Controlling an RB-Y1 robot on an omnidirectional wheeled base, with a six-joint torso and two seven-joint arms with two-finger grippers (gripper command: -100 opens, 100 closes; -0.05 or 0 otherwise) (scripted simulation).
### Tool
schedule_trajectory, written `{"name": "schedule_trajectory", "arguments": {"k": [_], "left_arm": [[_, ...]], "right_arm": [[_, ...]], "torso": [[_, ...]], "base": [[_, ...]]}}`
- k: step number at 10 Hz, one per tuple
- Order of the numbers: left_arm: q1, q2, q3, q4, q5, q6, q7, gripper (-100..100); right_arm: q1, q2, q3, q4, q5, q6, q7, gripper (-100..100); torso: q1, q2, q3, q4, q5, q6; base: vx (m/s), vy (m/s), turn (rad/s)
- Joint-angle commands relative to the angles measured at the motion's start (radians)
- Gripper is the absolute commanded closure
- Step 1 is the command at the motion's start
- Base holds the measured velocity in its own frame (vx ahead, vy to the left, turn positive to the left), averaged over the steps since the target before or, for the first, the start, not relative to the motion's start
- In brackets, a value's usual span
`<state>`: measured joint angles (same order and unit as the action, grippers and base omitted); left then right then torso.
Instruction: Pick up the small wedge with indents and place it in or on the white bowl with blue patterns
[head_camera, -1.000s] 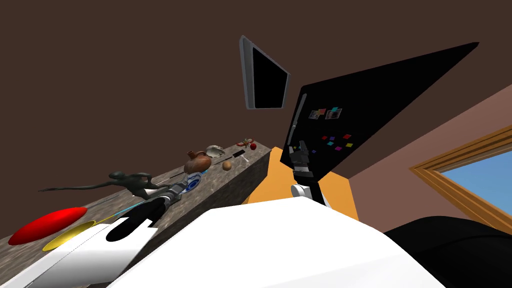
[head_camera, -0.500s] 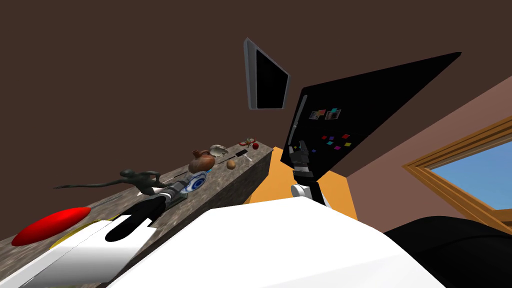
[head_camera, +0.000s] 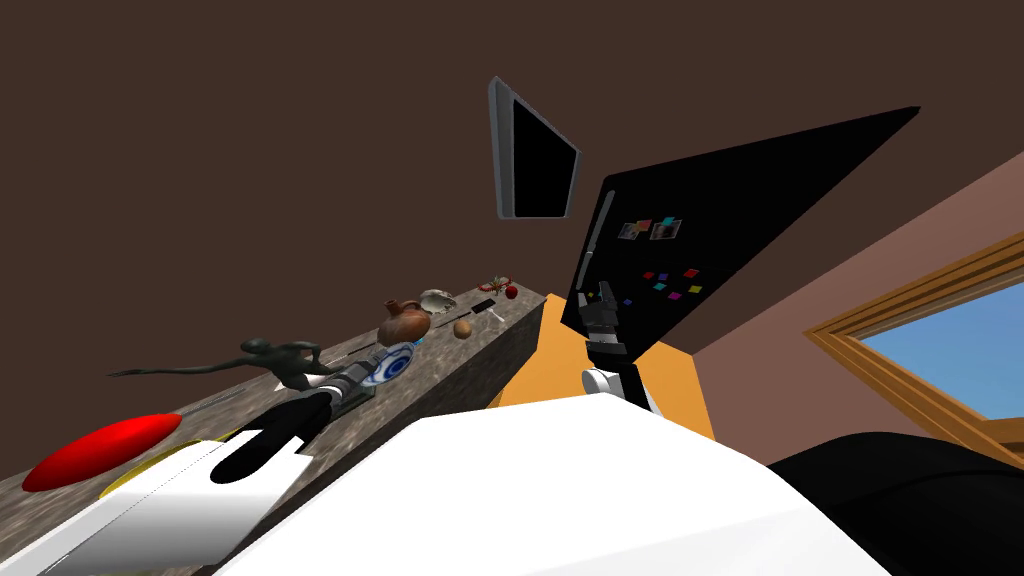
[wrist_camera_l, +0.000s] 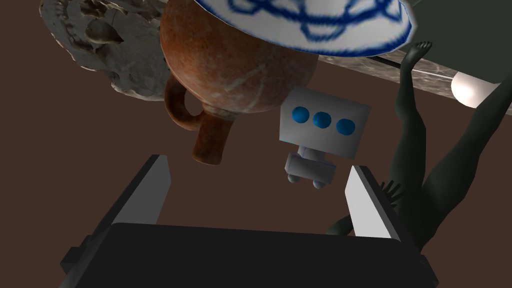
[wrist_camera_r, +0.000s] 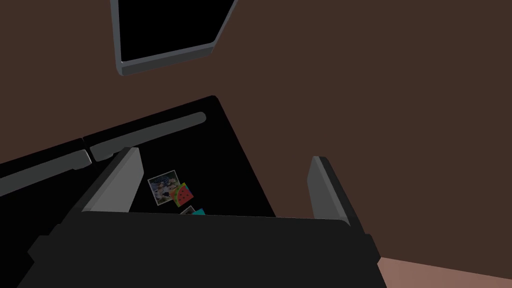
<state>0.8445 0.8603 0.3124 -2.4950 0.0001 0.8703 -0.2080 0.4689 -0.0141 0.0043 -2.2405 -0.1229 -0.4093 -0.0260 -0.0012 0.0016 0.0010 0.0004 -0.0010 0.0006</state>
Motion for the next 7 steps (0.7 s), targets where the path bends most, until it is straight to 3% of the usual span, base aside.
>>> {"name": "schedule_trajectory", "arguments": {"k": [1,2,3,4,5,6,7], "left_arm": [[-0.047,0.019,-0.019,-0.008,0.007,0.050,0.010,-100],[-0.047,0.019,-0.019,-0.008,0.007,0.055,0.010,-100],[-0.094,0.037,-0.039,-0.016,0.014,0.097,0.020,-100],[-0.094,0.037,-0.039,-0.016,0.014,0.111,0.020,-100],[-0.137,0.056,-0.058,-0.025,0.022,0.142,0.030,-100],[-0.141,0.056,-0.058,-0.025,0.022,0.164,0.030,-100],[-0.187,0.074,-0.078,-0.033,0.029,0.193,0.039,-100]], "right_arm": [[0.000,0.000,0.000,0.000,0.000,0.000,0.000,0],[0.000,0.000,0.000,0.000,0.000,0.000,0.000,0],[0.000,0.000,0.000,0.000,0.000,0.000,0.000,0],[0.000,0.000,0.000,0.000,0.000,0.000,0.000,0],[0.000,0.000,0.000,0.000,0.000,0.000,0.000,0],[0.000,0.000,0.000,0.000,0.000,0.000,0.000,0],[0.000,0.000,0.000,0.000,0.000,0.000,0.000,0]], "torso": [[0.000,0.000,0.000,0.000,0.000,0.000],[0.001,0.001,0.000,0.000,0.000,0.001],[0.001,0.002,0.001,0.001,0.000,0.001],[0.001,0.002,0.001,0.001,0.000,0.001],[0.001,0.002,0.002,0.001,0.000,0.001],[0.001,0.002,0.001,0.001,0.000,0.001],[0.001,0.002,0.001,0.001,0.000,0.001]], "base": [[-0.024,0.019,-0.036],[-0.040,0.030,-0.033],[-0.055,0.044,-0.037],[-0.046,0.043,-0.033],[-0.043,0.038,-0.047],[-0.039,0.027,-0.027],[-0.050,0.036,-0.040]]}}
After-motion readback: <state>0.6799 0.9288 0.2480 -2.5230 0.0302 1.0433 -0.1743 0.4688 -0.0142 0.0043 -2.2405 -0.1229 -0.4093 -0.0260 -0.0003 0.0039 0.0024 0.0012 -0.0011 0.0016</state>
